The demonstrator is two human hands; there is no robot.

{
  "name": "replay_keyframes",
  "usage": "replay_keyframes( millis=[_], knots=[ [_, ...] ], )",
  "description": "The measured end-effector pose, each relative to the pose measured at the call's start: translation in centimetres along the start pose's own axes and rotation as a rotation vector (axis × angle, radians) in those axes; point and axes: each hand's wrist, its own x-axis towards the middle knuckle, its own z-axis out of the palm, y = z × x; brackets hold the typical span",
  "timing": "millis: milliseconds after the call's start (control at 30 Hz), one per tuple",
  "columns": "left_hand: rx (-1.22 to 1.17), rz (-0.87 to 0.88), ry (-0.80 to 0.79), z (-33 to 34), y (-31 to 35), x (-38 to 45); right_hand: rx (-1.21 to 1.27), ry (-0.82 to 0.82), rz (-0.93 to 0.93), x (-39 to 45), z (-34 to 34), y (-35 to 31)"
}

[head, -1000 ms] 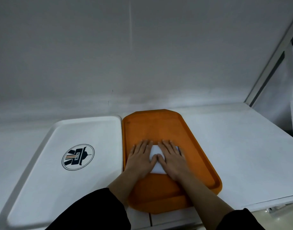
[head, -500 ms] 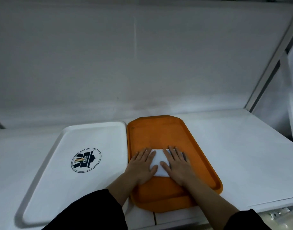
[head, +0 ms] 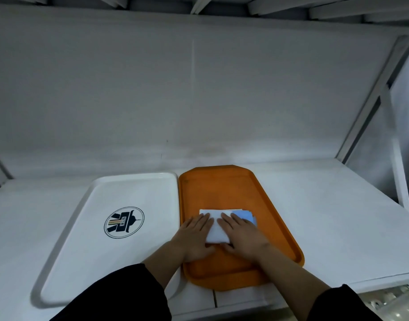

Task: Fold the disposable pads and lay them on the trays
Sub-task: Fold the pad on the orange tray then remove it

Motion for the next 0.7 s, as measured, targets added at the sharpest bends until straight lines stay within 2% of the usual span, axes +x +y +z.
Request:
replay_keyframes(
  millis=[167, 367, 500, 700],
  knots=[
    [-0.004, 0.001, -0.026, -0.9, -0.2, 0.3, -0.093, -0.038, -0.021, 0.7, -0.8, -0.4],
    [-0.003, -0.04, -0.038, -3.0, 0.6, -0.1, 0.015, 0.108, 0.084, 0.8, -1.5, -0.6],
    [-0.055, -0.041, 0.098, -4.4, 0.4, -1.5, 0.12, 0.243, 0.089, -0.4, -2.0, -0.5],
    [-0.237, -0.035, 0.335, -6.6, 0.3, -4.7, 0.432, 0.382, 0.004, -3.6, -4.8, -1.1]
  ],
)
